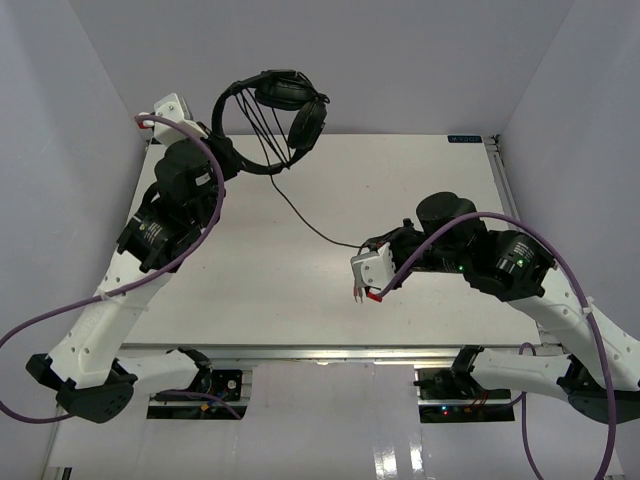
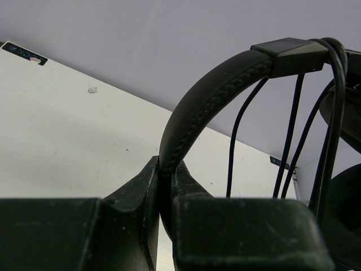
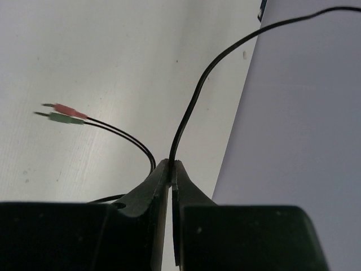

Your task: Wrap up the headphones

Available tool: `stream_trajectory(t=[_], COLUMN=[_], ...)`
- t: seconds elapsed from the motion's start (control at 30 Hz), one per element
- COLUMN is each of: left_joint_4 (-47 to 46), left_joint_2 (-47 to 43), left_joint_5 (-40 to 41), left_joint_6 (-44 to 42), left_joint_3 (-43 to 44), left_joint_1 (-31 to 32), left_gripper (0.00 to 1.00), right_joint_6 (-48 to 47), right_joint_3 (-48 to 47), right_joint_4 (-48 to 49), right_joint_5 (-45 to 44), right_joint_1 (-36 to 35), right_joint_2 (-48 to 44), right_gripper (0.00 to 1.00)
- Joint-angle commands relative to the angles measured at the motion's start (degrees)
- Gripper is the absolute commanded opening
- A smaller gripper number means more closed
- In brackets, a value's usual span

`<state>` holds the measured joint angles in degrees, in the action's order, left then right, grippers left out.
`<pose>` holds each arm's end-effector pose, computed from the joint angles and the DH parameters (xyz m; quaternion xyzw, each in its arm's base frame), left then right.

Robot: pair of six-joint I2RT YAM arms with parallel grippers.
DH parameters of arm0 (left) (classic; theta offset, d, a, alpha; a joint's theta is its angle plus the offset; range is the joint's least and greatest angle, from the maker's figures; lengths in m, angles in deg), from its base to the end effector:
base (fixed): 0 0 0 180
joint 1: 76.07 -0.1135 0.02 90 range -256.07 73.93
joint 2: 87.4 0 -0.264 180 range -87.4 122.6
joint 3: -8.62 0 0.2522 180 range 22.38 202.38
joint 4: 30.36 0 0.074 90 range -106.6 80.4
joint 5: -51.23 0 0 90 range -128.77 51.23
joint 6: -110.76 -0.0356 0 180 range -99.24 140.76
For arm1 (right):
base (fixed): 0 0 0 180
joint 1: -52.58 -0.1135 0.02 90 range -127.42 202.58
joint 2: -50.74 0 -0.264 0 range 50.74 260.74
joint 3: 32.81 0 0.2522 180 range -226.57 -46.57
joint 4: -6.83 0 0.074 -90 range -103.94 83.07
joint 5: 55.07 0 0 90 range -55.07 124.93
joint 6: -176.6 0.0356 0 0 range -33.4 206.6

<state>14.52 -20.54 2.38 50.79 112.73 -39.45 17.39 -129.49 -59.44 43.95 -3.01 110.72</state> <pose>0.1881 -0.1106 0.4955 -0.1905 0.7167 -0.1177 0.6604 0.1000 0.1558 0.4389 -0.7818 0.3640 0.0080 0.5062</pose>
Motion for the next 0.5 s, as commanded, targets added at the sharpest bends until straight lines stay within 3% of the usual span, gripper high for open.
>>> stream_trajectory(t=[0.0, 0.47], left_joint_4=[-1.53, -1.54], left_joint_2=[-4.28, -6.33], left_joint_5=[0.72, 2.8], left_joint_6=[0.73, -0.93], left_joint_3=[0.21, -4.54], left_joint_1=[0.12, 0.01], left_gripper=[0.0, 0.0], right_joint_6=[0.07, -0.77], right_joint_3=[-0.75, -10.36], right_joint_4=[2.02, -1.46], right_joint_5=[-10.68, -10.8], right_joint_1=[-0.39, -0.48], right_joint_2=[-0.39, -0.72], right_gripper=[0.08, 0.08])
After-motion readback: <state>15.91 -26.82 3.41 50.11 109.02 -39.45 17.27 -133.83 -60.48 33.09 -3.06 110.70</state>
